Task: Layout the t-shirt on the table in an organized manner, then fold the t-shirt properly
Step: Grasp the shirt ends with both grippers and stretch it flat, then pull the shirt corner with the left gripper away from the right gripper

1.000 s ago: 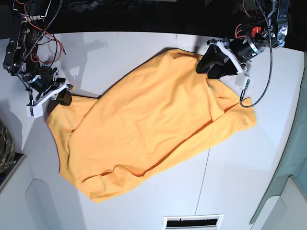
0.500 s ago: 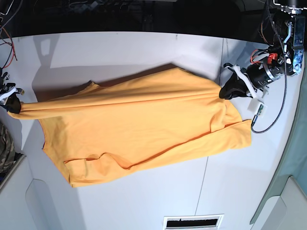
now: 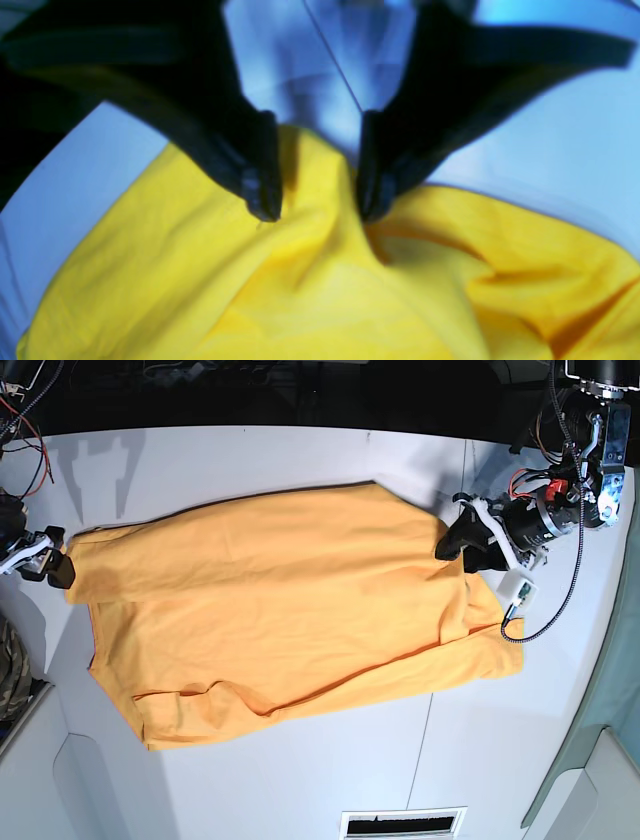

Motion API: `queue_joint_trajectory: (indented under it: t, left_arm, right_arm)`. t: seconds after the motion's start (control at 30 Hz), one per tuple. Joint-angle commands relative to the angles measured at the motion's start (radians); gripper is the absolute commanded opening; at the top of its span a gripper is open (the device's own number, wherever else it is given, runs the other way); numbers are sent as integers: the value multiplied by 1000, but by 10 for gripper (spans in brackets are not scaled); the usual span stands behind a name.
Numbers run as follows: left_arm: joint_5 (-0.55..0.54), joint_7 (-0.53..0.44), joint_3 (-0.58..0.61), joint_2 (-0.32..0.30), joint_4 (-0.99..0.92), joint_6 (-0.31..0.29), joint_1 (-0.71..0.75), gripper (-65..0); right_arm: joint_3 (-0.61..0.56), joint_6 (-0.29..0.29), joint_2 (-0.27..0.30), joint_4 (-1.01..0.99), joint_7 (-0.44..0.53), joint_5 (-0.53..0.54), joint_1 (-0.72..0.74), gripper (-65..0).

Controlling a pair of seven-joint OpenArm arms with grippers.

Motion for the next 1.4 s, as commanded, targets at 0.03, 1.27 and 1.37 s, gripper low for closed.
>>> queue_joint_trajectory:
  t: [0.03, 1.27, 1.37]
  left_arm:
    - [-55, 45, -14, -17, 14, -4, -7, -357]
    - [224, -185, 128, 127, -192, -62, -74, -360]
    - [173, -183, 131, 148, -192, -62, -73, -527]
  right_arm:
    - [7, 2, 17, -18, 27, -1, 11, -295]
    - [7, -8, 16, -448, 217, -90, 130, -297]
    - [7, -5, 16, -448, 191, -90, 129, -411]
